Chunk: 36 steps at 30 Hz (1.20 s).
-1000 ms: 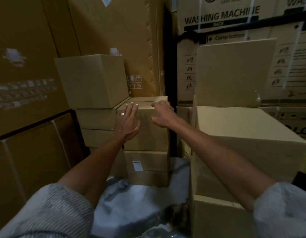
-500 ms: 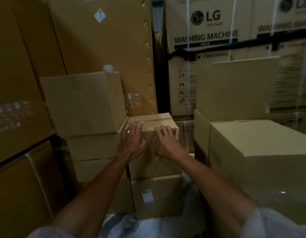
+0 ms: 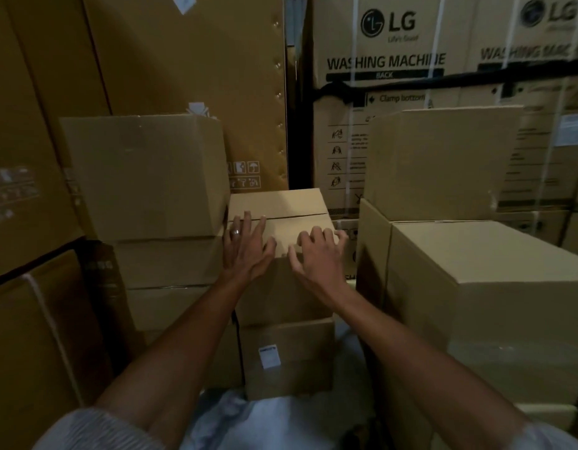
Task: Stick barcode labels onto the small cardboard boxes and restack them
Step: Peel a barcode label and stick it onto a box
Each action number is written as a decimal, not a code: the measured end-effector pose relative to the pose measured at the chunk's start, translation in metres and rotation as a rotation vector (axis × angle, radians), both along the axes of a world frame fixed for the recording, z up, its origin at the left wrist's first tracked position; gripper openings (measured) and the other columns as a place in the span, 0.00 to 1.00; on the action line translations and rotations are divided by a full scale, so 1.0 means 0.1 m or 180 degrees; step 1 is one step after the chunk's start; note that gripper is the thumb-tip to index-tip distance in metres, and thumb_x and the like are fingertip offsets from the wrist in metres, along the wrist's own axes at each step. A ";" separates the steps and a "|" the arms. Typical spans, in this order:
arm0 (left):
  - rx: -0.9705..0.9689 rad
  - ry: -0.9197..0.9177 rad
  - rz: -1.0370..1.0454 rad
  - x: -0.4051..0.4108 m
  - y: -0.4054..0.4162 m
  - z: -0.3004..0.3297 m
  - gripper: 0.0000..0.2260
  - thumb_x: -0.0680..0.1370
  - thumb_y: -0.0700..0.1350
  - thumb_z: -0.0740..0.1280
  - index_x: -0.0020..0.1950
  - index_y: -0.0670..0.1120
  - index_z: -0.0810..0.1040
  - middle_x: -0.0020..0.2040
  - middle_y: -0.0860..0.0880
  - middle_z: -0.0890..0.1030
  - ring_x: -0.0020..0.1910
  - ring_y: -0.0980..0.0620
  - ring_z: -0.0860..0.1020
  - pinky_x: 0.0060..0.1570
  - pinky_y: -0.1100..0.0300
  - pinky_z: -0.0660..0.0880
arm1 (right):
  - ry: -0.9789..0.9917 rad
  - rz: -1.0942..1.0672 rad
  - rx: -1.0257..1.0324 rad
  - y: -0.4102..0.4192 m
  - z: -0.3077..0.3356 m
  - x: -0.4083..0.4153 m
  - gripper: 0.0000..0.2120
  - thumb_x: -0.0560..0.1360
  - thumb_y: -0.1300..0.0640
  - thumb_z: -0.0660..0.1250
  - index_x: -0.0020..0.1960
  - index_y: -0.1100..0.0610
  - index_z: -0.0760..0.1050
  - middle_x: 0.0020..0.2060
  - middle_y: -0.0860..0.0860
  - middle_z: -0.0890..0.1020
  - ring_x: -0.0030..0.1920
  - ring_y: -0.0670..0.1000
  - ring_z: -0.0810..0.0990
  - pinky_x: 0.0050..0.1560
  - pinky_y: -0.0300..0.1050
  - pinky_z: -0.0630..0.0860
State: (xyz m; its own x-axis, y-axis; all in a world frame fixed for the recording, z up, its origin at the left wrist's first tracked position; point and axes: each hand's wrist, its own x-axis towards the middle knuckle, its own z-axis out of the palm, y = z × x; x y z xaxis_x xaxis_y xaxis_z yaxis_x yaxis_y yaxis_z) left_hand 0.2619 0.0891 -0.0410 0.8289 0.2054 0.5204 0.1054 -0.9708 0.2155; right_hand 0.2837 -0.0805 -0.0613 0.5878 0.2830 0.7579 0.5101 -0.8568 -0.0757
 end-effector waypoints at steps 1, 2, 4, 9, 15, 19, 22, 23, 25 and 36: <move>0.0058 0.0057 0.0050 -0.03 -0.02 -0.03 0.29 0.83 0.60 0.54 0.83 0.55 0.54 0.84 0.46 0.47 0.83 0.43 0.45 0.79 0.44 0.45 | -0.0005 0.0018 -0.0025 -0.01 0.04 0.01 0.19 0.80 0.41 0.56 0.56 0.53 0.77 0.53 0.53 0.79 0.56 0.54 0.75 0.69 0.62 0.60; 0.0123 0.0097 0.0101 -0.06 -0.05 -0.07 0.30 0.83 0.62 0.53 0.83 0.56 0.52 0.84 0.46 0.46 0.83 0.43 0.44 0.79 0.44 0.43 | -0.0005 0.0023 -0.0077 -0.03 0.09 0.02 0.19 0.80 0.41 0.57 0.56 0.53 0.78 0.53 0.53 0.80 0.57 0.54 0.75 0.69 0.62 0.60; 0.0222 0.0133 0.0204 -0.12 -0.10 -0.11 0.30 0.82 0.64 0.50 0.83 0.56 0.52 0.84 0.46 0.46 0.83 0.43 0.43 0.79 0.43 0.41 | 0.0059 0.0003 -0.0099 -0.07 0.20 0.07 0.19 0.79 0.40 0.58 0.57 0.53 0.78 0.55 0.53 0.79 0.59 0.54 0.74 0.68 0.61 0.60; 0.0295 0.0014 0.0283 -0.29 -0.17 -0.19 0.36 0.77 0.67 0.41 0.84 0.57 0.52 0.84 0.47 0.47 0.83 0.44 0.44 0.80 0.42 0.42 | 0.0539 0.0071 0.0320 -0.07 0.39 0.18 0.27 0.80 0.40 0.58 0.74 0.51 0.66 0.76 0.59 0.63 0.78 0.61 0.56 0.76 0.66 0.50; 0.0315 -0.0320 0.0288 -0.48 -0.23 -0.33 0.34 0.77 0.66 0.43 0.83 0.58 0.53 0.84 0.46 0.43 0.83 0.43 0.43 0.79 0.39 0.43 | 0.0916 0.0133 0.0360 -0.14 0.17 0.11 0.34 0.81 0.35 0.54 0.82 0.50 0.53 0.82 0.60 0.47 0.81 0.62 0.42 0.79 0.67 0.45; 0.0304 -0.0470 0.0356 -0.57 -0.20 -0.29 0.30 0.80 0.63 0.52 0.82 0.60 0.54 0.84 0.46 0.39 0.82 0.38 0.42 0.77 0.36 0.49 | 0.0912 0.0181 0.0436 -0.21 0.10 -0.04 0.35 0.82 0.37 0.54 0.82 0.51 0.50 0.81 0.63 0.44 0.81 0.63 0.42 0.80 0.62 0.46; -0.0077 -0.0450 0.0456 -0.58 -0.20 -0.26 0.29 0.81 0.60 0.58 0.82 0.63 0.55 0.83 0.45 0.35 0.81 0.35 0.41 0.76 0.36 0.55 | 0.0931 0.0171 0.0516 -0.22 0.04 -0.12 0.36 0.81 0.36 0.53 0.83 0.50 0.47 0.81 0.64 0.40 0.81 0.65 0.40 0.80 0.63 0.47; -0.0171 -0.0427 0.0472 -0.59 -0.22 -0.25 0.29 0.82 0.60 0.59 0.82 0.63 0.54 0.83 0.45 0.36 0.81 0.35 0.41 0.75 0.36 0.56 | 0.0950 0.0154 0.0515 -0.23 0.01 -0.13 0.37 0.81 0.35 0.53 0.83 0.50 0.46 0.80 0.65 0.40 0.80 0.66 0.40 0.79 0.63 0.48; -0.0293 -0.0373 0.0508 -0.59 -0.27 -0.28 0.28 0.82 0.59 0.58 0.82 0.64 0.54 0.83 0.45 0.37 0.82 0.36 0.43 0.74 0.35 0.59 | 0.0990 0.0148 0.0533 -0.25 -0.02 -0.17 0.38 0.81 0.34 0.53 0.83 0.50 0.45 0.80 0.65 0.39 0.80 0.67 0.42 0.78 0.64 0.50; -0.0288 -0.0474 0.0573 -0.86 -0.52 -0.51 0.32 0.78 0.64 0.56 0.82 0.64 0.53 0.84 0.48 0.41 0.78 0.31 0.55 0.72 0.34 0.61 | 0.0870 0.0297 0.0858 -0.34 -0.16 -0.45 0.38 0.79 0.36 0.59 0.82 0.50 0.52 0.80 0.63 0.44 0.79 0.66 0.51 0.74 0.61 0.61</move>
State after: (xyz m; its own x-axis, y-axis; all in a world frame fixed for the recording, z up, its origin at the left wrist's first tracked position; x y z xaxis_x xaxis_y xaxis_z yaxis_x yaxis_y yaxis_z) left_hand 0.1762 0.0366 -0.0916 0.6902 0.3942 0.6069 0.2354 -0.9153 0.3268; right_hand 0.2385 -0.1145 -0.0774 0.7594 0.1571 0.6314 0.5148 -0.7385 -0.4355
